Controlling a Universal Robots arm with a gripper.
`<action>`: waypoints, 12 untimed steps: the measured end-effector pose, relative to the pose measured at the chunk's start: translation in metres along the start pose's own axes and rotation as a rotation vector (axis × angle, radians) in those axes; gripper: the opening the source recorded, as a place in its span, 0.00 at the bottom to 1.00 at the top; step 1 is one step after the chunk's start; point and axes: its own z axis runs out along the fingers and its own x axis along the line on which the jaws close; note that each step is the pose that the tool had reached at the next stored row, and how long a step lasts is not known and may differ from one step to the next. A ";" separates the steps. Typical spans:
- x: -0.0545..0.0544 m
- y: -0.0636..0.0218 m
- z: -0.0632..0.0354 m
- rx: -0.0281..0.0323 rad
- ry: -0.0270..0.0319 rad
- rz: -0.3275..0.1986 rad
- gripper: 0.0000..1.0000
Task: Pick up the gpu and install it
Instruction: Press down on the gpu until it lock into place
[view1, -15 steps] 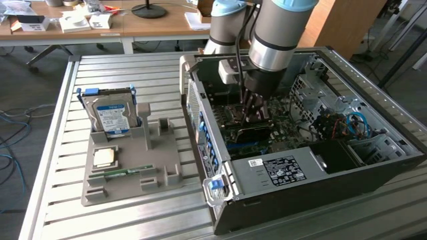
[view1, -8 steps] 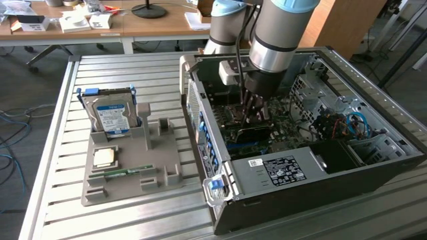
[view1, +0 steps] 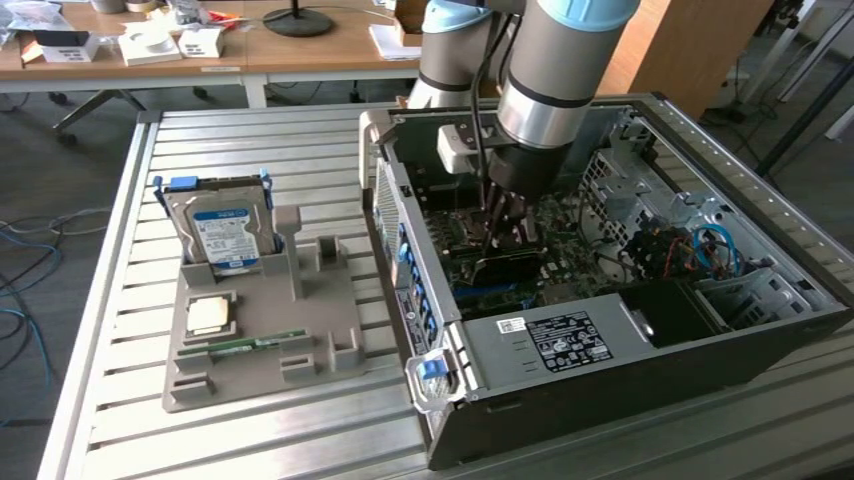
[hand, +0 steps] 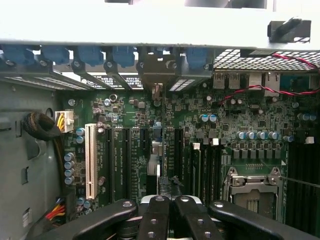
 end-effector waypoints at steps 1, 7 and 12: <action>0.000 0.0000 0.0007 0.0003 -0.0004 0.000 0.11; 0.000 0.0000 0.0013 0.0000 0.0001 0.000 0.11; -0.001 -0.0001 0.0016 0.0000 -0.0022 0.000 0.11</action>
